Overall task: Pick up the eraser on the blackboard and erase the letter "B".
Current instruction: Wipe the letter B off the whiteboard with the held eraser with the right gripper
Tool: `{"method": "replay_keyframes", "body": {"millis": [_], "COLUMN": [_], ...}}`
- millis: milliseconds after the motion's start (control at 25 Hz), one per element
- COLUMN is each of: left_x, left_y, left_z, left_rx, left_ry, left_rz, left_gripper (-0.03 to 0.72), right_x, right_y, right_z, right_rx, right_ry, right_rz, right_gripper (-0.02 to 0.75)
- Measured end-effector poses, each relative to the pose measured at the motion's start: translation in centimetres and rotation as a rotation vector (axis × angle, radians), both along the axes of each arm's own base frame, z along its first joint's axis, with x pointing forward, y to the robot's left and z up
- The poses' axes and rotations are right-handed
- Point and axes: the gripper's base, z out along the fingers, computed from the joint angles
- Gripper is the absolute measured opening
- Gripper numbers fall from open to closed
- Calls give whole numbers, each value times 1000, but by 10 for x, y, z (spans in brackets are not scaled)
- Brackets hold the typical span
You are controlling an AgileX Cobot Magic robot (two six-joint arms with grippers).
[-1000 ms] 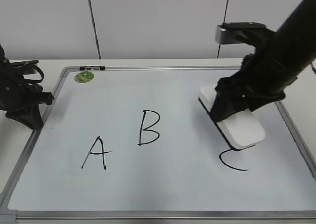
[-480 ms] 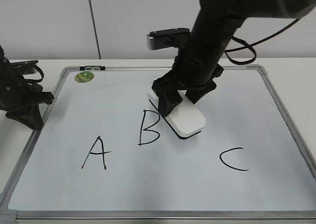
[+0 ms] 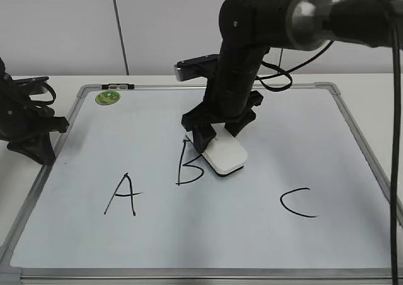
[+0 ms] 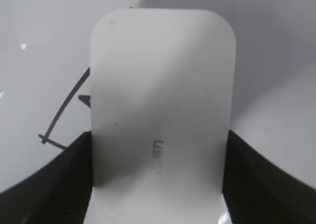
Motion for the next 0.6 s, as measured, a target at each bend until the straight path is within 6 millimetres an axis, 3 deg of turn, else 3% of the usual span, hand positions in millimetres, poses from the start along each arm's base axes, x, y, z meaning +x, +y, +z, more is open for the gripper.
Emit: {"method": "replay_keyframes", "body": {"millis": [320,600], "left_x": [0,0], "left_y": [0,0], "left_z": [0,0], "left_rx": [0,0], "left_ry": [0,-2], "left_rz": [0,0], "left_gripper": [10,10], "right_x": [11,10], "right_y": [0,10], "right_z": [-22,-23], "right_rx": [-51,-69], "right_ry": [-30,-52], "right_rz": [-2,10], "right_gripper": [552,552]}}
